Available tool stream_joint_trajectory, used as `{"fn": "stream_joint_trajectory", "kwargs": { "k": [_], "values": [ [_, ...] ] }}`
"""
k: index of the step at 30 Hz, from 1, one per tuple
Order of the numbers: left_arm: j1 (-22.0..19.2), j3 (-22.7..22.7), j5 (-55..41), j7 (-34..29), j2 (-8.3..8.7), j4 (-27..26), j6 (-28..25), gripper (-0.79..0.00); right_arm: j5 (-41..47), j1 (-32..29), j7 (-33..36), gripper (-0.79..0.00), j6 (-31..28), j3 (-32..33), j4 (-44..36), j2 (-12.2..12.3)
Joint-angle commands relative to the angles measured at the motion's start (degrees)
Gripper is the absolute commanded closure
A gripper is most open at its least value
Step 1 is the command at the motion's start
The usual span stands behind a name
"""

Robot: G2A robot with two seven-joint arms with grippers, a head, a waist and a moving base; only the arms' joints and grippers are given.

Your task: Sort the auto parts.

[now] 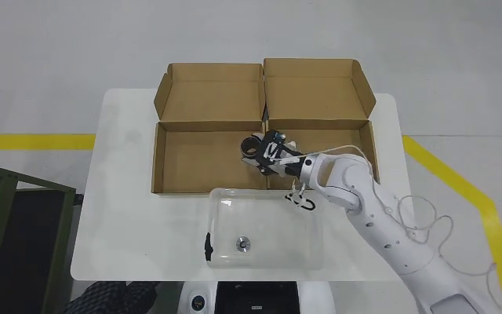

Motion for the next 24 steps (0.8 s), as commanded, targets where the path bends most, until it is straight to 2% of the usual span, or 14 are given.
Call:
{"fn": "stream_joint_trajectory", "kwargs": {
  "k": [1,16,24],
  "values": [
    [0.0,0.0,0.0,0.0,0.00,0.0,0.0,-0.785,0.0,1.5,0.5,0.000,0.7,-1.1,1.8,-0.6],
    [0.0,0.0,0.0,0.0,0.00,0.0,0.0,-0.785,1.3,11.2,4.9,0.000,3.4,-8.6,12.0,-5.1],
    [0.0,0.0,0.0,0.0,0.00,0.0,0.0,-0.785,1.5,14.4,5.6,0.000,4.6,-11.6,17.1,-7.4]
  ]
}}
